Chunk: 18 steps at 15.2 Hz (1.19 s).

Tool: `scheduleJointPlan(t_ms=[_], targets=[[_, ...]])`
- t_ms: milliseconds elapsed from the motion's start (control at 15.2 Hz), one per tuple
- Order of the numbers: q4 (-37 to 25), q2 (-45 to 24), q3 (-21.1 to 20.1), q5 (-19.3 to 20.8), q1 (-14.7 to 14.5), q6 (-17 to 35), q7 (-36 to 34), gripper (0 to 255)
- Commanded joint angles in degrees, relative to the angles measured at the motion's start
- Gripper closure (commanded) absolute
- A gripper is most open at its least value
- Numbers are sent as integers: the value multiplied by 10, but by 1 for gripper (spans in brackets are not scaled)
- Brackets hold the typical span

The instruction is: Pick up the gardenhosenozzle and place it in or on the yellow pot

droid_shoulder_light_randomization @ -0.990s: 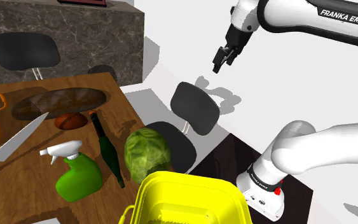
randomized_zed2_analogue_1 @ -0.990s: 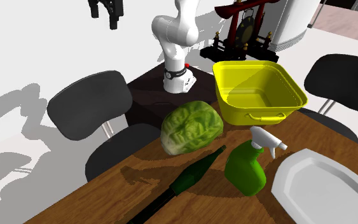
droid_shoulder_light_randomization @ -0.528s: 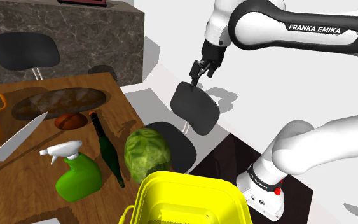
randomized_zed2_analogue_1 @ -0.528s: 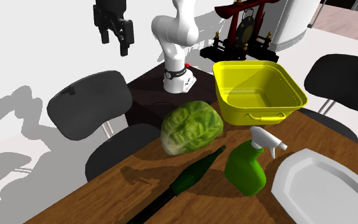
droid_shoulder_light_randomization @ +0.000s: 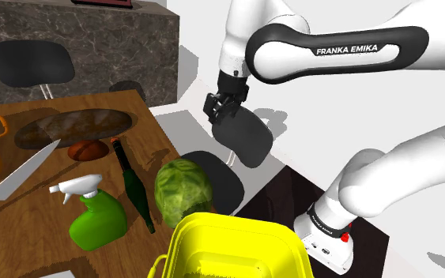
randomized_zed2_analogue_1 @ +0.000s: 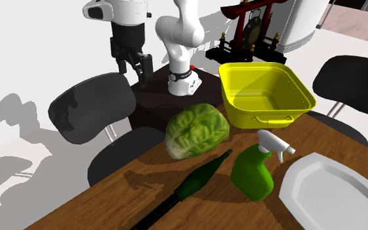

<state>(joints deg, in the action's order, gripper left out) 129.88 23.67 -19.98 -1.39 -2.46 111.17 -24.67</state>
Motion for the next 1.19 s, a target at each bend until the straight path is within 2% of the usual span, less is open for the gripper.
scheduleJointPlan(t_ms=[0, 330, 660, 1122], targets=[[-11, -30, -17, -3, -2, 15, -26, 0], [-57, -125, -60, 8, -7, 52, -96, 0], [-120, -230, -93, 40, -18, 78, -171, 0], [-241, -390, -107, 105, -63, 91, -270, 0]])
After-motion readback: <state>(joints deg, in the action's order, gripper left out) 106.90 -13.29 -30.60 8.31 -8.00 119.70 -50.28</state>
